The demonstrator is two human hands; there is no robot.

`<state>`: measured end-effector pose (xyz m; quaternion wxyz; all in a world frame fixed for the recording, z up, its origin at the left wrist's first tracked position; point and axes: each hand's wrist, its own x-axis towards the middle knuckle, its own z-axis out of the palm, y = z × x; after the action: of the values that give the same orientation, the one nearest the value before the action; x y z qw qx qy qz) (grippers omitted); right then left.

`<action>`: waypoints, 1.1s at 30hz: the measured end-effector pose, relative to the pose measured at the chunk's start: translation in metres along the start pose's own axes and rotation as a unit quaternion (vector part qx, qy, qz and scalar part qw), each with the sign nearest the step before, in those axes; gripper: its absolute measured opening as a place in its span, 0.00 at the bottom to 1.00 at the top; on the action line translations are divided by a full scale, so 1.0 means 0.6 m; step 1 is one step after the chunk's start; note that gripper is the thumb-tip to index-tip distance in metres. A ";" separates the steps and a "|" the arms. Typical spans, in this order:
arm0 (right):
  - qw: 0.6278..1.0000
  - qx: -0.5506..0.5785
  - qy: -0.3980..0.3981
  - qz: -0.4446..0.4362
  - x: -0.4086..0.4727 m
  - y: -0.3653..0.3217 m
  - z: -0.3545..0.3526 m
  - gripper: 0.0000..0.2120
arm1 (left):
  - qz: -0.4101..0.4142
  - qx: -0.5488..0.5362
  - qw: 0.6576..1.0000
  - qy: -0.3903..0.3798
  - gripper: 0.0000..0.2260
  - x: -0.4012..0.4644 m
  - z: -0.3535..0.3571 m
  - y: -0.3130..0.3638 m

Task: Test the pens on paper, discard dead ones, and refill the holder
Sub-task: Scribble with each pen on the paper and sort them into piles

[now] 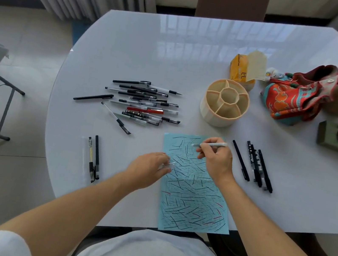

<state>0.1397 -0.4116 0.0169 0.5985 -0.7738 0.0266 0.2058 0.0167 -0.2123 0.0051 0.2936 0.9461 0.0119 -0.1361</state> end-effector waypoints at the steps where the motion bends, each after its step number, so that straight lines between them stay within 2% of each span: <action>1: 0.999 0.034 -0.021 0.009 -0.008 -0.001 -0.002 0.02 | -0.006 -0.008 1.000 0.013 0.11 -0.001 -0.002 0.001; 6: 0.986 0.124 -0.108 0.032 -0.044 -0.006 0.000 0.03 | -0.014 -0.020 0.999 0.026 0.10 0.001 -0.007 0.010; 13: 0.985 0.088 -0.147 0.029 -0.054 0.001 0.005 0.02 | -0.021 -0.027 0.999 0.023 0.08 0.004 -0.015 0.034; 20: 0.986 0.101 -0.122 0.054 -0.067 0.017 0.009 0.05 | -0.031 -0.033 0.999 0.009 0.08 0.001 -0.017 0.048; 26: 0.990 0.044 -0.114 0.065 -0.066 0.028 0.004 0.05 | -0.032 -0.073 0.997 -0.024 0.08 -0.008 -0.007 0.058; 29: 0.990 0.042 -0.113 0.071 -0.066 0.030 -0.001 0.06 | -0.029 -0.082 0.996 -0.012 0.09 -0.012 -0.002 0.066; 33: 0.992 0.063 -0.068 0.080 -0.076 0.030 0.002 0.08 | -0.030 -0.070 0.997 0.002 0.10 -0.007 -0.004 0.073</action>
<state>0.0923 -0.4248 0.0161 0.6281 -0.7142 0.0604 0.3029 0.0178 -0.2468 0.0321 0.3545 0.9228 0.0503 -0.1422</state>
